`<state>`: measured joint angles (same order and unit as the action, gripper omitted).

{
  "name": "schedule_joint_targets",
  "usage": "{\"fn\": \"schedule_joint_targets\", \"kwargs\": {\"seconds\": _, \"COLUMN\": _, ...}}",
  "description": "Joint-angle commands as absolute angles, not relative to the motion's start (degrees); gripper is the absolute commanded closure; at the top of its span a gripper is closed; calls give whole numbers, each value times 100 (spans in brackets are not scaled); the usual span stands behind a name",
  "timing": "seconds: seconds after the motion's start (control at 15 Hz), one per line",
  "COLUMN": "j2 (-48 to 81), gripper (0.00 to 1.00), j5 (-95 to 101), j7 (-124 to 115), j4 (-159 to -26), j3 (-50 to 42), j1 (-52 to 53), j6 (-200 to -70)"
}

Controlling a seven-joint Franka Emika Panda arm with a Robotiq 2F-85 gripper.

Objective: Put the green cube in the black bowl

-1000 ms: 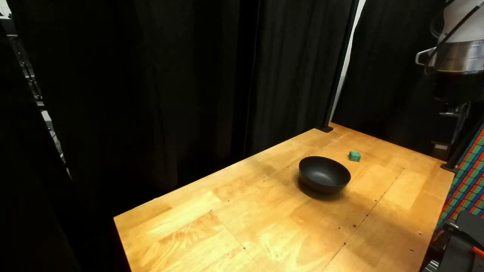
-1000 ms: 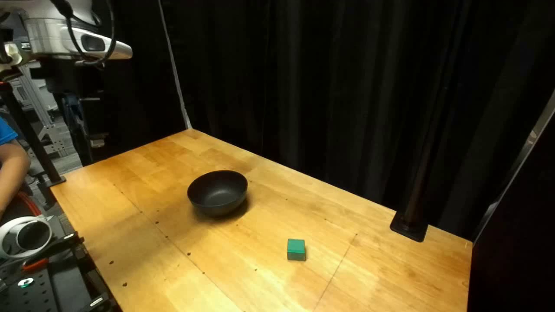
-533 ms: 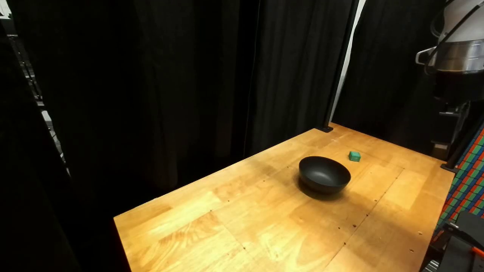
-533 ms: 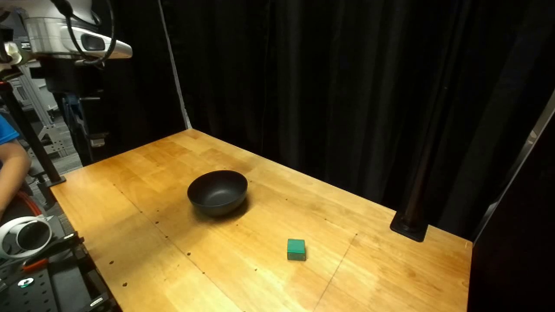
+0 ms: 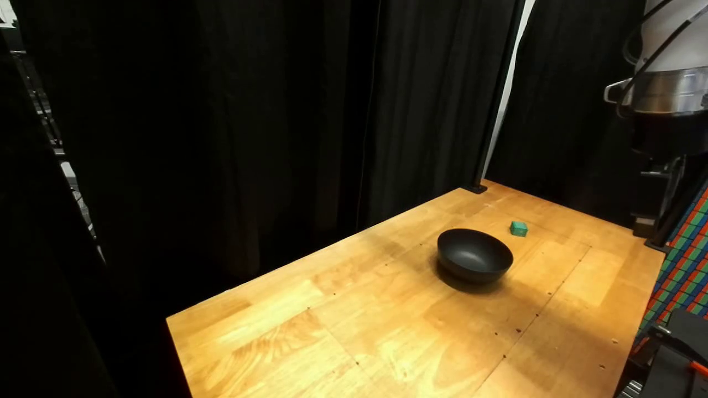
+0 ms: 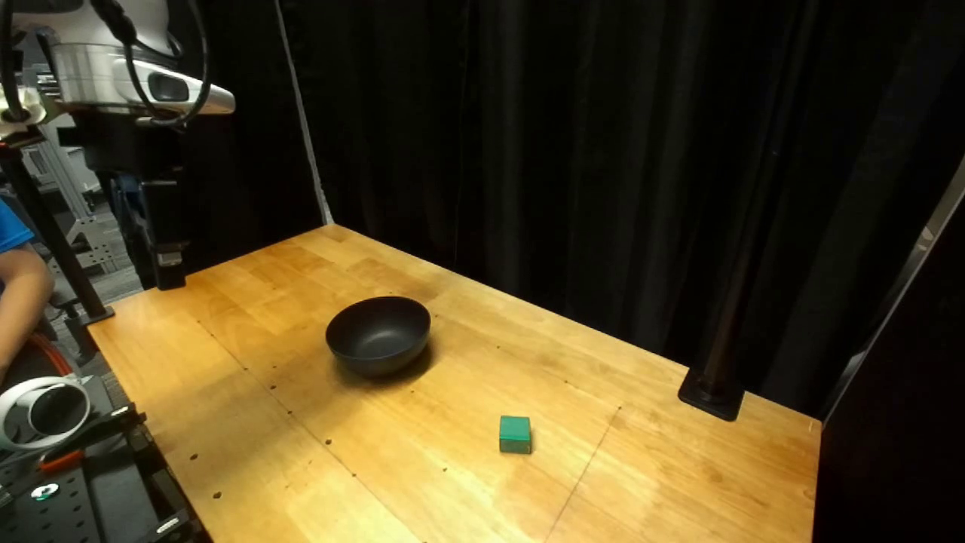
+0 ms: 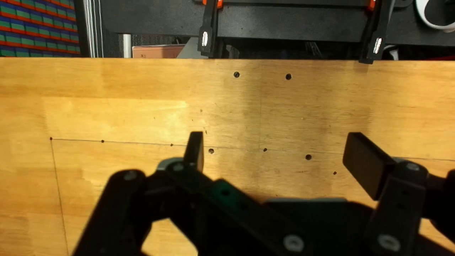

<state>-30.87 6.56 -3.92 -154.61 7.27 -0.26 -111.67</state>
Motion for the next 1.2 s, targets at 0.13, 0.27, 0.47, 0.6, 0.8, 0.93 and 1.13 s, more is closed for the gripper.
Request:
{"fn": "schedule_joint_targets", "kwargs": {"seconds": 0.13, "j2": -3083, "gripper": 0, "j5": 700, "j7": -435, "j4": -15430, "j3": 597, "j1": 73, "j6": -11040}}
{"fn": "schedule_joint_targets", "kwargs": {"seconds": 0.27, "j2": -3083, "gripper": 0, "j5": 700, "j7": -435, "j4": -15428, "j3": 591, "j1": 72, "j6": -11033}}
{"fn": "schedule_joint_targets", "kwargs": {"seconds": 0.47, "j2": -3083, "gripper": 0, "j5": 700, "j7": -435, "j4": -15428, "j3": 590, "j1": 71, "j6": -11031}}
{"fn": "schedule_joint_targets", "kwargs": {"seconds": 0.6, "j2": -2520, "gripper": 0, "j5": 592, "j7": -1031, "j4": -15124, "j3": 594, "j1": -127, "j6": -11454}}
{"fn": "schedule_joint_targets", "kwargs": {"seconds": 0.8, "j2": -1616, "gripper": 0, "j5": 578, "j7": -1722, "j4": -14563, "j3": 521, "j1": -359, "j6": -12050}}
{"fn": "schedule_joint_targets", "kwargs": {"seconds": 0.93, "j2": -921, "gripper": 0, "j5": 574, "j7": -2126, "j4": -14053, "j3": 408, "j1": -509, "j6": -12513}}
{"fn": "schedule_joint_targets", "kwargs": {"seconds": 1.13, "j2": -19, "gripper": 0, "j5": 499, "j7": -2524, "j4": -13304, "j3": 106, "j1": -647, "j6": -13044}}
